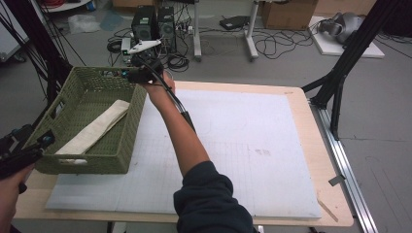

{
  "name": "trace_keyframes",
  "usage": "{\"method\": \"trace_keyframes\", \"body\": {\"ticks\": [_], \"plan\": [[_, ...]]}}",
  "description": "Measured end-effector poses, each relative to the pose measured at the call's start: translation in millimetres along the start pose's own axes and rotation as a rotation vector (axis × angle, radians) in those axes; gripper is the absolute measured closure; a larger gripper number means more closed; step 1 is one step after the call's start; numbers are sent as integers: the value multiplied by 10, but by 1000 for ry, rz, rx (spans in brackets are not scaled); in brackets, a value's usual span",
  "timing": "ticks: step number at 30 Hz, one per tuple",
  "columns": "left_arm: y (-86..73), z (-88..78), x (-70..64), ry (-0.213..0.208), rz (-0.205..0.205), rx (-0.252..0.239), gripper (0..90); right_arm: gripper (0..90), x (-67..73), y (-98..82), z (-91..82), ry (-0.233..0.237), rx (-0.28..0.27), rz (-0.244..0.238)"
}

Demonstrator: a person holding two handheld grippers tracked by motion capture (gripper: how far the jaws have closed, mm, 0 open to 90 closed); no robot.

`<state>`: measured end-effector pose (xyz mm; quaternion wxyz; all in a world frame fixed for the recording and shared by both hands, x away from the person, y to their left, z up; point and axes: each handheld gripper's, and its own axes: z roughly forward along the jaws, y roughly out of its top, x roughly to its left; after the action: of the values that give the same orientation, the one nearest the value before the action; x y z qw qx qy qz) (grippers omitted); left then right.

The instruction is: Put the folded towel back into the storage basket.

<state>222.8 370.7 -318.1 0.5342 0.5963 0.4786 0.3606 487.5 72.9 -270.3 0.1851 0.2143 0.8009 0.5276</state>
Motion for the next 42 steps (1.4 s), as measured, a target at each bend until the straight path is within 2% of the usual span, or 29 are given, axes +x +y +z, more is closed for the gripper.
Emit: {"method": "trace_keyframes", "body": {"ticks": [1, 3, 6, 10, 16, 23, 32, 42], "plan": [[-1, 28, -25, -26, -18, 6, 273, 471, 0, -32, -59, 1, -3, -1], [-2, 82, -82, -46, -29, 16, 217, 439, -15, -97, -174, 4, -5, 3], [0, 159, -166, -88, -32, 15, 209, 388, -44, -177, -345, -2, -10, 1], [2, 267, -288, -124, -31, 15, 209, 322, -79, -275, -579, 2, -23, 5], [-5, 420, -481, -182, -12, 3, 210, 195, -134, -451, -948, -12, -51, 28], [-30, 630, -771, -267, 12, 13, 210, 126, -191, -688, -1377, -45, -69, 30], [-76, 896, -1166, -374, 34, 26, 210, 122, -189, -1041, -1924, -83, -49, 3], [-175, 1203, -1603, -499, 71, 50, 210, 118, -231, -1536, -2555, -151, -16, 33]]}}
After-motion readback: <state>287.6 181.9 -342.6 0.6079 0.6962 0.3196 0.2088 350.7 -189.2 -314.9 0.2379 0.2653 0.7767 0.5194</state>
